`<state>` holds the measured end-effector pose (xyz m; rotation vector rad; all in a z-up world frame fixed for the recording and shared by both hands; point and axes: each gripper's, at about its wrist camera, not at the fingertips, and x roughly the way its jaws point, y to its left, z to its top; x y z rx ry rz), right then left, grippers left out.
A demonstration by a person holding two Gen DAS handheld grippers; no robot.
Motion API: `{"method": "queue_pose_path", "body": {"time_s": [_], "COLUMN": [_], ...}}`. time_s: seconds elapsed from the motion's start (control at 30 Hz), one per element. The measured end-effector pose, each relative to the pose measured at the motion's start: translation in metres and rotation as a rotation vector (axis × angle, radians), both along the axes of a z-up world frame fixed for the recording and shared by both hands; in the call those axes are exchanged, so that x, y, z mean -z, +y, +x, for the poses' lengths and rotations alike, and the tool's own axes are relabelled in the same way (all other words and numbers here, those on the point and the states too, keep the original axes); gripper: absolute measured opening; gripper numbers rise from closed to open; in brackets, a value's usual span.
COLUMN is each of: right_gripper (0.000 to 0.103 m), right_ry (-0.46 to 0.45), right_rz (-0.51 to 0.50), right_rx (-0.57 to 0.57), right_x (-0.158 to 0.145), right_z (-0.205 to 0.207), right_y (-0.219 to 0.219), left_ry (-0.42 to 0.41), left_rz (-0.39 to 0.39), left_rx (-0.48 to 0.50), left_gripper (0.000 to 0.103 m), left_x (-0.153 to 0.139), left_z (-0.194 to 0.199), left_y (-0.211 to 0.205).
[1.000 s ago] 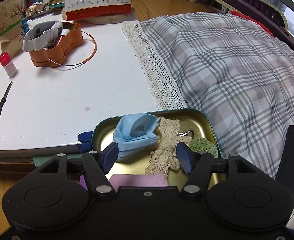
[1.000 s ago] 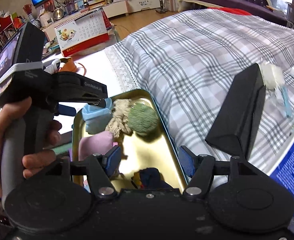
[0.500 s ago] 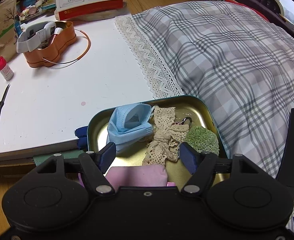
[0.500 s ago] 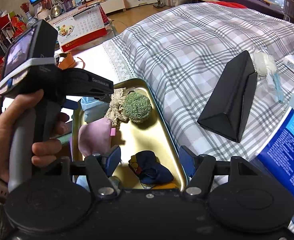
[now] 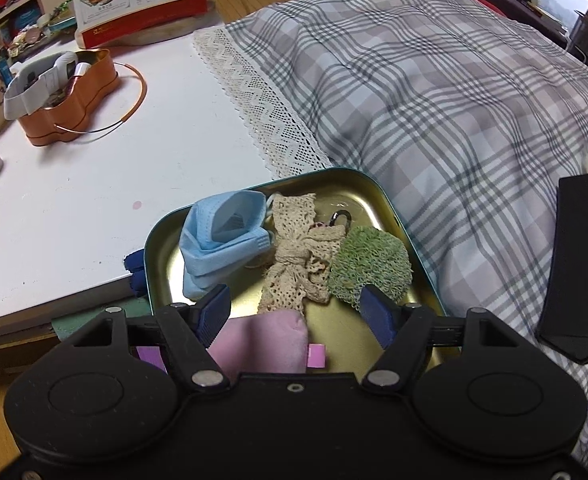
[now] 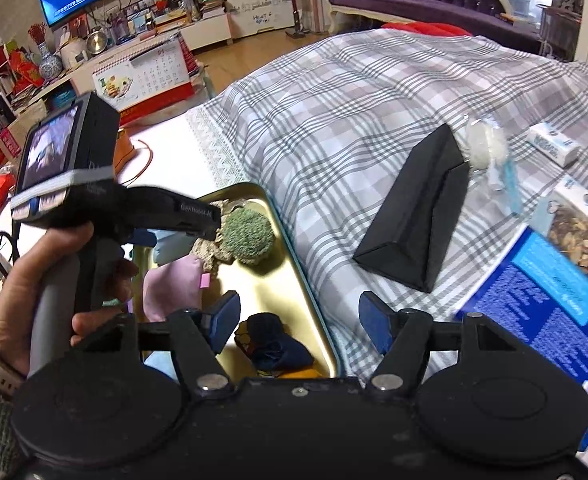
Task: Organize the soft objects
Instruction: 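Withdraw both open tools from the tray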
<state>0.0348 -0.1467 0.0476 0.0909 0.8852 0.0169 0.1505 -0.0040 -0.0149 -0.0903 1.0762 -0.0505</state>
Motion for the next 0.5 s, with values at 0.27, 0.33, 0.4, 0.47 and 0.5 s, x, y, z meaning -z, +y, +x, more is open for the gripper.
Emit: {"method": "queue_pose_path", "body": {"time_s": [0.27, 0.33, 0.4, 0.47, 0.5], "right_gripper": [0.066, 0.066, 0.066, 0.067, 0.067], "right_ry": [-0.043, -0.056, -0.071, -0.086, -0.094], "right_rz": [0.003, 0.004, 0.004, 0.004, 0.002], "right_rx": [0.062, 0.082, 0.103, 0.123, 0.134], "right_x": [-0.016, -0.020, -0.025, -0.029, -0.031], "right_z": [-0.016, -0.021, -0.026, -0.030, -0.032], "right_y": [-0.026, -0.036, -0.047, -0.058, -0.063], "left_ry": [-0.002, -0.007, -0.016, -0.019, -0.022], "left_rz": [-0.023, -0.029, -0.027, -0.024, -0.026], "left_rx": [0.055, 0.066, 0.077, 0.085, 0.087], "left_gripper": [0.069, 0.069, 0.069, 0.069, 0.069], "left_x": [0.001, 0.000, -0.002, -0.003, -0.005], "left_z": [-0.014, -0.018, -0.022, -0.024, -0.027], "left_y": [-0.007, -0.010, -0.013, -0.018, -0.020]}}
